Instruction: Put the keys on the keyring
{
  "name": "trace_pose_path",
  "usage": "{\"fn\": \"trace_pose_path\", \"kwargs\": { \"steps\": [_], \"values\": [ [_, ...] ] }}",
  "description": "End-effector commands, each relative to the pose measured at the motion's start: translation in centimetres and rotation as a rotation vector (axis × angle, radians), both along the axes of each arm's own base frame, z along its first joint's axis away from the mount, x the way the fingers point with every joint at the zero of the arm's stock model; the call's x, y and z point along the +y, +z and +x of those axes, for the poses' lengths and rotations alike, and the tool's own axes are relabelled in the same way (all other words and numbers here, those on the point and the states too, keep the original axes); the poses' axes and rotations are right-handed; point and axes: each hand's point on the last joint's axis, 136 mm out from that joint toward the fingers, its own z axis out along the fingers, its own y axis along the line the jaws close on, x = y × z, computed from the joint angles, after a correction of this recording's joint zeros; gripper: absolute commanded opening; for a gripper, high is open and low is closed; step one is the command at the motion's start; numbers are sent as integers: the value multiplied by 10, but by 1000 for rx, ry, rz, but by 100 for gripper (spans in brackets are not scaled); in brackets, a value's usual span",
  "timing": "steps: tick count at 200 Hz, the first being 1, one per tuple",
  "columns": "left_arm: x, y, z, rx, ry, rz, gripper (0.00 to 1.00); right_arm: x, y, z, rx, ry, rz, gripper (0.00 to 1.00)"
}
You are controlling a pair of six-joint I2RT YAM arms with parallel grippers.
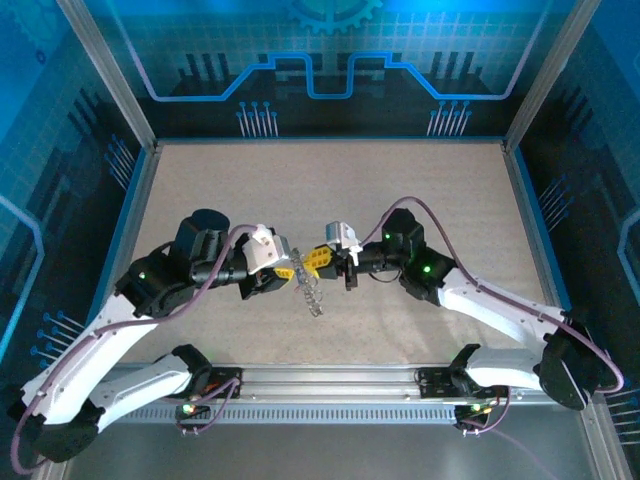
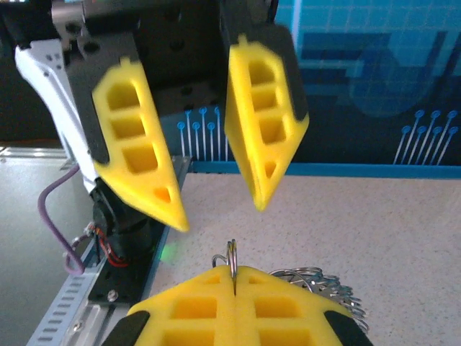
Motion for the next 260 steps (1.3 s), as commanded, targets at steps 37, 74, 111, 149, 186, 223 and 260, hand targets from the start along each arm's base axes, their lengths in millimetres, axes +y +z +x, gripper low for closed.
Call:
{"fn": "trace_pose_path", "kwargs": {
  "steps": [37,74,111,149,186,223,260],
  "values": [
    [-18,23,10,-34,9,-175,37,-5,38,9,-66,-95,160,0],
    [-14,27,18,-86,43,-166,36,-4,38,5,-70,-85,159,0],
    [-16,26,13,-76,11,-161,12,-4,40,2,-72,-71,162,0],
    [-16,19,13,-54,3,-130,22,-5,40,3,-78,-83,164,0],
    [-20,11,15,-34,-7,-116,32,-7,43,3,-102,-94,177,0],
    [-22,9,15,-33,-30,-93,9,-5,42,-1,-115,-71,161,0],
    [-20,18,13,-89,-50,-88,0,-5,32,0,-124,-70,113,0]
  ]
}}
